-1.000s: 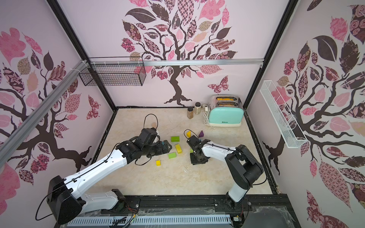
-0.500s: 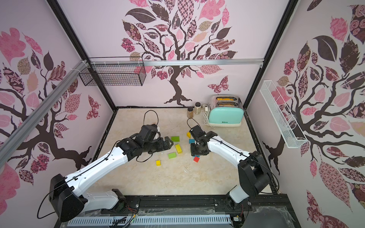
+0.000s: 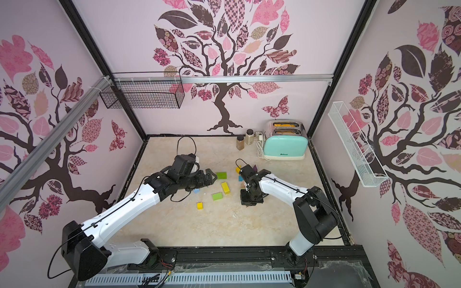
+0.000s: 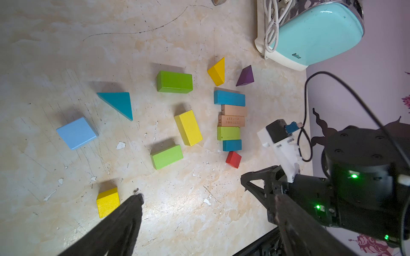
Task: Assemble a carrot with building blocks
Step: Adjust the building block at the center of the board.
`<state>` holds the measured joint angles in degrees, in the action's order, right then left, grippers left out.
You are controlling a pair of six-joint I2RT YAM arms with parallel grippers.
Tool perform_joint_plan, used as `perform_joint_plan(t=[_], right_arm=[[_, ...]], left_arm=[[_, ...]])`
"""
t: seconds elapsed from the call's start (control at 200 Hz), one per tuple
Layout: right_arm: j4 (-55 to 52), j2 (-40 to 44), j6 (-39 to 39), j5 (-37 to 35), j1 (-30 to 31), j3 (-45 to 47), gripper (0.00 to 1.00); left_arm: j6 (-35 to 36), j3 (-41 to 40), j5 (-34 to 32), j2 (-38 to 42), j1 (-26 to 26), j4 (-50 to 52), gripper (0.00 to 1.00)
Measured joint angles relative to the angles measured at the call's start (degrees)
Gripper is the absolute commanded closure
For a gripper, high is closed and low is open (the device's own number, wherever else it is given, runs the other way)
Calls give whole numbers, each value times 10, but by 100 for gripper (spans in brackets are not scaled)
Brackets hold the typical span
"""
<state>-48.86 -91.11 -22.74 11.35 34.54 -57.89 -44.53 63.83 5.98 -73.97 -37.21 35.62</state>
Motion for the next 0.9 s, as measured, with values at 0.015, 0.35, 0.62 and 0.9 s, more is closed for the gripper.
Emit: perform_joint_plan(t=[0.015, 0.35, 0.62, 0.9], right_arm=[[3, 0, -3, 0, 1, 4, 98], [71, -26, -31, -31, 2, 38, 100], [94, -30, -50, -78, 2, 38, 100], [95, -30, -53, -94, 2, 39, 100]], left_arm=[[0, 0, 2, 0, 0, 0, 2], [0, 0, 10, -4, 0, 0, 2], [0, 0, 10, -9, 0, 0, 2], [3, 0, 10, -9, 0, 1, 2]])
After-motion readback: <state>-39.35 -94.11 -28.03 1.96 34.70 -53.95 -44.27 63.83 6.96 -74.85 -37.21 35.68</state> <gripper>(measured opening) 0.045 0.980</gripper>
